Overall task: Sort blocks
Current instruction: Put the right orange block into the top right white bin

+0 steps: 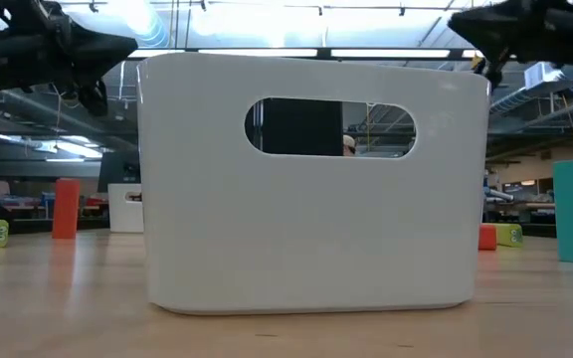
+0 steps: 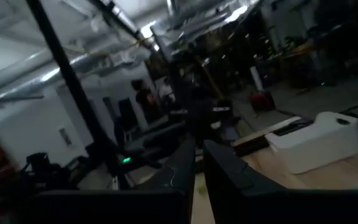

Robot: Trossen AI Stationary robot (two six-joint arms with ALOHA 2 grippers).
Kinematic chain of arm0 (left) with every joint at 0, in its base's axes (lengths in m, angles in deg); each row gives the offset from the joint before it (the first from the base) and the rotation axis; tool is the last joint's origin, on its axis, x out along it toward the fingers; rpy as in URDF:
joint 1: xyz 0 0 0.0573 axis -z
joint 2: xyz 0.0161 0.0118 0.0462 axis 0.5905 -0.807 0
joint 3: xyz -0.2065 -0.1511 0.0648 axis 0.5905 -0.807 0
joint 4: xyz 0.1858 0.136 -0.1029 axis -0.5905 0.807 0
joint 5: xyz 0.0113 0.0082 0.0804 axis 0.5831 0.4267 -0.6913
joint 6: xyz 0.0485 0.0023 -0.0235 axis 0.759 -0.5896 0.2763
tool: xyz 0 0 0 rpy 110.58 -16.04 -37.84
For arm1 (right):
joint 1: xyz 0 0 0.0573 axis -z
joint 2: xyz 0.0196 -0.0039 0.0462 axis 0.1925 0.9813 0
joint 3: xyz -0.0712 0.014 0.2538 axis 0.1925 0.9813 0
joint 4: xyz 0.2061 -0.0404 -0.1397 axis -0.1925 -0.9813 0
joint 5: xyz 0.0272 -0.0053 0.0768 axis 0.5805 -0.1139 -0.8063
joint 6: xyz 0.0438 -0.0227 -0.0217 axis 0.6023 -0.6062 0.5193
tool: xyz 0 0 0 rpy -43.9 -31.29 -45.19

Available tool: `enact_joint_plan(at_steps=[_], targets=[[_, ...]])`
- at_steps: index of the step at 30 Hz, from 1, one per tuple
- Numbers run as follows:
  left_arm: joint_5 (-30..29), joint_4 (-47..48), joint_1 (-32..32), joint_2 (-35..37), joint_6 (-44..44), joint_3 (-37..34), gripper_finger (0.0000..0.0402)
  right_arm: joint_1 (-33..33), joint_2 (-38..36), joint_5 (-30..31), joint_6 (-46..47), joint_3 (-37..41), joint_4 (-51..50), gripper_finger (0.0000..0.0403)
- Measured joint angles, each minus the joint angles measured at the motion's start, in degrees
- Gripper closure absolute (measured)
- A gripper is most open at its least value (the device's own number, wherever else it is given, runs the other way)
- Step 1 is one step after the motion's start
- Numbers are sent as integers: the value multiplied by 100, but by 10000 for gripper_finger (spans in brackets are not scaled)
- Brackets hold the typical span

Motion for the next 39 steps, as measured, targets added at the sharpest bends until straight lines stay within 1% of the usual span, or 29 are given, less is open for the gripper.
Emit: enact_joint_plan(at_steps=[6, 8, 11, 13, 16, 18, 22, 25, 28, 33, 36, 39], targets=[[-10, 39, -2, -32, -656, 0, 386, -216, 1207, -423, -384, -606, 61, 359], [-10, 33, -2, -87, -688, 0, 386, -307, 1568, -544, -385, -686, 315, 359], [-17, 9, -2, -242, -759, 0, 386, -460, 2053, -772, -190, -767, 1016, 358], [-19, -161, -2, -394, -940, 0, 386, -542, 2331, -1028, -124, -899, 1104, 360], [-19, -460, -2, -738, -1172, 0, 386, -641, 2683, -1626, -260, -1244, 516, 362], [-31, -678, -2, -1022, -1255, 0, 386, -763, 2920, -1609, -333, -1548, -213, 363], [-222, -1224, -2, -1650, -1269, 6, 386, -1053, 3442, -916, -709, -2281, -1787, 363], [-364, -1294, -2, -2137, -1189, 136, 386, -1262, 3836, -326, -906, -2845, -2827, 363], [-366, -1335, 0, -2544, -835, 388, 386, -1461, 4154, 235, -1047, -3337, -3559, 363], [-155, -1295, 0, -3234, -282, 801, 386, -1786, 4565, 913, -1089, -3871, -4503, 363], [-138, -1316, 0, -3612, 26, 1102, 386, -1934, 4766, 1274, -992, -3960, -4732, 363], [-226, -1158, 0, -3965, 316, 1426, 384, -2001, 5035, 1393, -802, -3959, -4838, 360]])
